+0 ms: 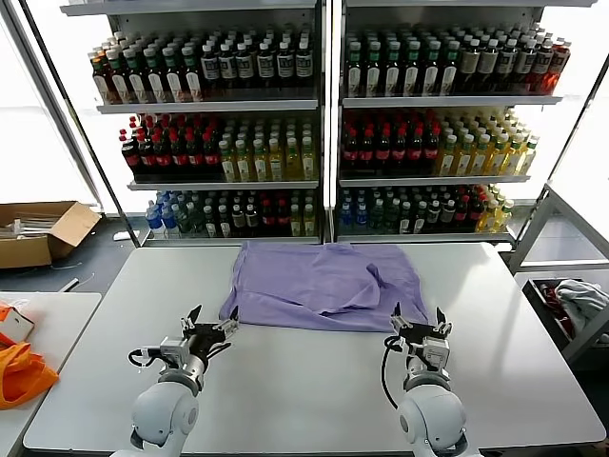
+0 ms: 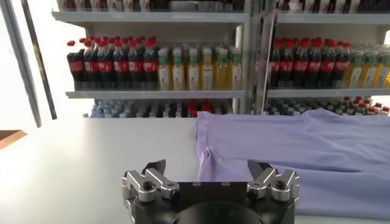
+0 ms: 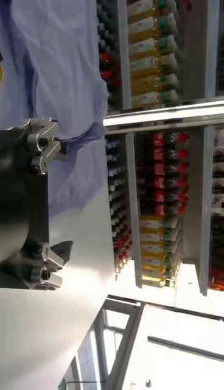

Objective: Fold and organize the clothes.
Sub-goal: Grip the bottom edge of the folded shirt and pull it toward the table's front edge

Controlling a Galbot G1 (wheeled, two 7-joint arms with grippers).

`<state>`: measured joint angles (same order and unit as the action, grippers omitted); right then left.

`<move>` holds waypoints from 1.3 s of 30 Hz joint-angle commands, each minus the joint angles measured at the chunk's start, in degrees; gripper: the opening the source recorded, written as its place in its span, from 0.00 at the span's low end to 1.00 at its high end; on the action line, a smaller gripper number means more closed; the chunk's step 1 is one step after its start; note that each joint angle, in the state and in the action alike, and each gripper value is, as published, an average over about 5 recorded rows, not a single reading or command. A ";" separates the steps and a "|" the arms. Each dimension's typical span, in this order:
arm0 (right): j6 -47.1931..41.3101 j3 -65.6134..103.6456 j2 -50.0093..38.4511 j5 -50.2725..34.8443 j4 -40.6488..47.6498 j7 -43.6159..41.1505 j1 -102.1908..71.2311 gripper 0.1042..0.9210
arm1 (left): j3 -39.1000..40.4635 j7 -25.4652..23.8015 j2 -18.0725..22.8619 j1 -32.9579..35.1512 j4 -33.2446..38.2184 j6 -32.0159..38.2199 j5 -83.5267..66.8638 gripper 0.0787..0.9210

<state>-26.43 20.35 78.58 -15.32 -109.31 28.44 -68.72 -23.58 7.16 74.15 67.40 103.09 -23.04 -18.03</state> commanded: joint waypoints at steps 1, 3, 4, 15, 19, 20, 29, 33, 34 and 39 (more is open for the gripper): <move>-1.09 1.04 -0.61 -0.19 0.98 -0.16 -0.28 0.88 | 0.55 0.17 -0.06 -1.44 -2.56 -0.10 0.14 0.88; -1.08 1.02 -0.54 -0.23 1.86 -0.15 0.14 0.88 | 0.75 0.21 -0.04 -1.87 -3.34 -0.16 0.15 0.88; -1.07 1.01 -0.46 -0.25 2.33 -0.13 0.37 0.88 | 0.83 0.25 -0.04 -2.06 -3.75 -0.22 0.15 0.88; -1.43 0.07 -0.12 -1.12 6.26 0.36 1.91 0.88 | 1.87 0.54 -0.90 -3.99 -6.63 -2.25 0.00 0.88; -1.90 -0.02 0.05 -1.87 6.80 0.60 2.25 0.88 | 2.69 0.30 -1.35 -4.53 -7.50 -2.93 1.11 0.88; -1.98 -0.08 0.10 -1.94 6.90 0.61 2.30 0.88 | 2.94 0.18 -1.47 -4.61 -7.68 -2.98 1.53 0.88; -2.02 -0.98 0.55 -1.87 8.41 0.09 2.77 0.88 | 3.72 -0.31 -2.09 -4.58 -8.57 -3.13 2.30 0.80; -2.12 -1.36 0.80 -1.77 8.65 -0.50 2.72 0.84 | 3.93 -0.51 -2.43 -4.31 -8.59 -3.22 2.31 0.65; -2.08 -1.39 0.80 -1.75 8.68 -0.65 2.67 0.81 | 3.97 -0.52 -2.46 -4.27 -8.54 -3.29 2.33 0.62; -1.66 -1.23 0.54 -1.82 8.31 -1.26 2.04 0.63 | 4.03 -0.47 -2.50 -3.71 -7.93 -3.66 2.41 0.45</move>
<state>-27.97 19.19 79.14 -16.96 -101.38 27.48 -66.53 -19.77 6.64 71.81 63.28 95.25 -26.01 -16.12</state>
